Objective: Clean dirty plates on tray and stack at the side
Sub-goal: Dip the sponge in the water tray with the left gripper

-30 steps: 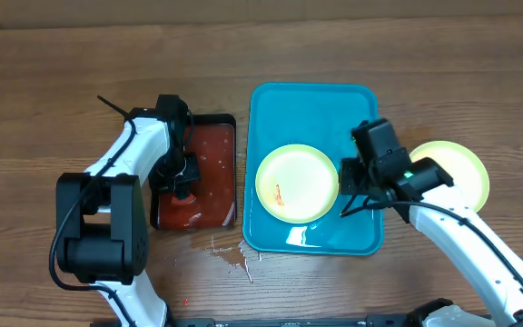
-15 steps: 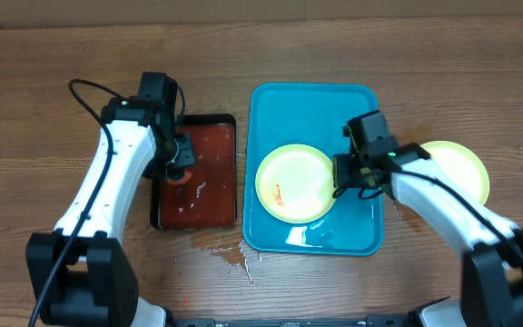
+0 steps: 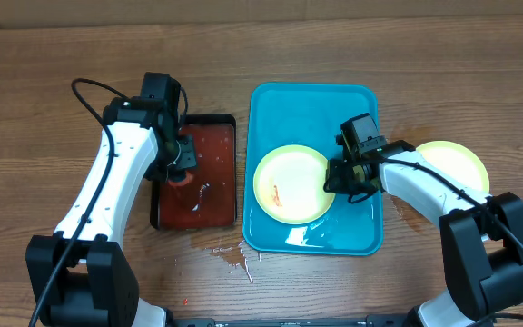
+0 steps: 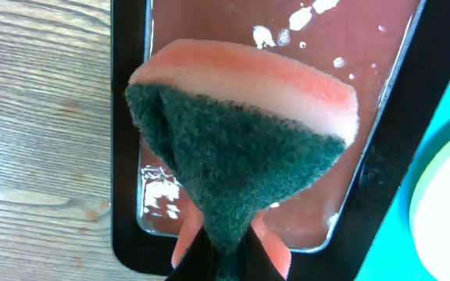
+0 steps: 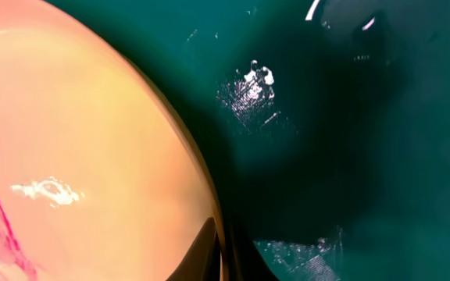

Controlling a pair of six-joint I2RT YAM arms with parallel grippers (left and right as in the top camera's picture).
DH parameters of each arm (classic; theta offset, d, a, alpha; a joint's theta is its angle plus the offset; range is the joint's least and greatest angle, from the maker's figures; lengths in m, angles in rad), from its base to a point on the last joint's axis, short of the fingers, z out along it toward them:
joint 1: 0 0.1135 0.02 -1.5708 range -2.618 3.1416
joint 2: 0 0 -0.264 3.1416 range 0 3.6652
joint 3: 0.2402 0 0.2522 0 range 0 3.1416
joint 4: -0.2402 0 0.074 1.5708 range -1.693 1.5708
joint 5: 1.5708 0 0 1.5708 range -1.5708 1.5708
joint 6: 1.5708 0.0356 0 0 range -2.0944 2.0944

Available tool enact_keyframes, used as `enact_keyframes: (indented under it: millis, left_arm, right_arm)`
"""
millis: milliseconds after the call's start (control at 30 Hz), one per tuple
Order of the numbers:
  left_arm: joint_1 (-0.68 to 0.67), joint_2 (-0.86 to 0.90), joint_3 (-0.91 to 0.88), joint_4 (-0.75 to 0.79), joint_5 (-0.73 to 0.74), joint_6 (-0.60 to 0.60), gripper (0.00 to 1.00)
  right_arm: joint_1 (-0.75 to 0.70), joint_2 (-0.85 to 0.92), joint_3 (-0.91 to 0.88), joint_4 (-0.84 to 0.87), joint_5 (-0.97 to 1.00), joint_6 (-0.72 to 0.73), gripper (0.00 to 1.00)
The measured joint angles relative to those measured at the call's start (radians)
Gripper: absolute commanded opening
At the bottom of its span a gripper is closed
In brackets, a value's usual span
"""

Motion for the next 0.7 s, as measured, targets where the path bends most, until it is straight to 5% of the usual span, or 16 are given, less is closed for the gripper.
enact_keyframes:
  millis: [700]
  left_arm:
    - [-0.079,0.013,0.066,0.043,-0.004,0.026,0.04]
  right_arm:
    - [0.0,0.0,0.006,-0.048,-0.017,0.068,0.04]
